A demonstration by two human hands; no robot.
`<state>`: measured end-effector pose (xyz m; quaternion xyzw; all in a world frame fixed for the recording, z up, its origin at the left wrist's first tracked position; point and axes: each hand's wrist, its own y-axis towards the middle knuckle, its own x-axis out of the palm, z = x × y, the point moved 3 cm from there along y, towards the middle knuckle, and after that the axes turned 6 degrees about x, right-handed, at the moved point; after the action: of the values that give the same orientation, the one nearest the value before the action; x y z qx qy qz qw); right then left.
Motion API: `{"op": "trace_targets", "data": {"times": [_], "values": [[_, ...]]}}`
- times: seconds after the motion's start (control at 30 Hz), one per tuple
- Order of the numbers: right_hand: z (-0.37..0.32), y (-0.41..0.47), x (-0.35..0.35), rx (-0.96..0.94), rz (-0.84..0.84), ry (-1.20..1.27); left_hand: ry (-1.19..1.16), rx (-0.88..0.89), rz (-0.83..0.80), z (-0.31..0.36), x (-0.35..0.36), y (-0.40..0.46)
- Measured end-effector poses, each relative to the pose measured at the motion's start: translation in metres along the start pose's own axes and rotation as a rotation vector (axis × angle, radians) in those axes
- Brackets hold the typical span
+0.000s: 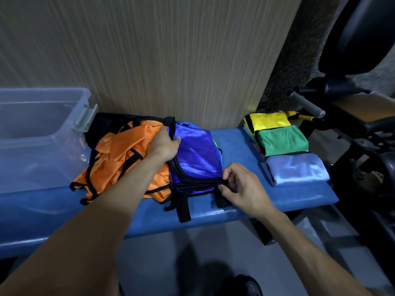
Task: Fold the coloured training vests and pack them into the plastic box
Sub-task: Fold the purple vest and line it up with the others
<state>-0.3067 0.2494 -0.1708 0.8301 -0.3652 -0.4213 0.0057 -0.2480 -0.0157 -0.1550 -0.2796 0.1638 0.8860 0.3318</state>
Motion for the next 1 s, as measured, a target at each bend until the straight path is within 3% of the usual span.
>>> {"op": "trace_targets", "data": {"times": [0.07,0.13,0.17,0.23,0.33,0.4,0.6,0.77,1.0], "values": [[-0.002,0.004,-0.004,-0.033,0.016,-0.005,0.299,0.176,0.037,0.013,-0.012,-0.01],[-0.003,0.008,-0.004,-0.052,-0.013,0.002,0.502,0.465,0.123,0.032,-0.022,-0.028],[-0.003,0.009,-0.003,-0.059,-0.036,0.011,0.49,0.603,0.106,0.04,-0.024,-0.038],[-0.001,0.011,0.0,-0.062,-0.073,0.018,0.308,0.741,-0.141,0.047,-0.023,-0.057],[0.0,0.013,0.005,-0.062,-0.107,0.002,0.357,0.72,-0.57,0.037,-0.013,-0.083],[-0.001,0.011,0.008,-0.071,-0.123,-0.008,0.531,0.736,-0.659,0.027,-0.009,-0.087],[-0.003,-0.005,-0.002,-0.119,-0.164,-0.073,0.613,0.771,-0.576,0.023,-0.018,-0.088],[-0.009,-0.038,0.0,-0.2,-0.219,-0.531,0.72,0.777,-0.55,0.029,-0.016,-0.098],[-0.006,-0.044,0.007,-0.289,-0.041,-0.689,0.548,0.822,-0.616,0.036,0.009,-0.119]]}}
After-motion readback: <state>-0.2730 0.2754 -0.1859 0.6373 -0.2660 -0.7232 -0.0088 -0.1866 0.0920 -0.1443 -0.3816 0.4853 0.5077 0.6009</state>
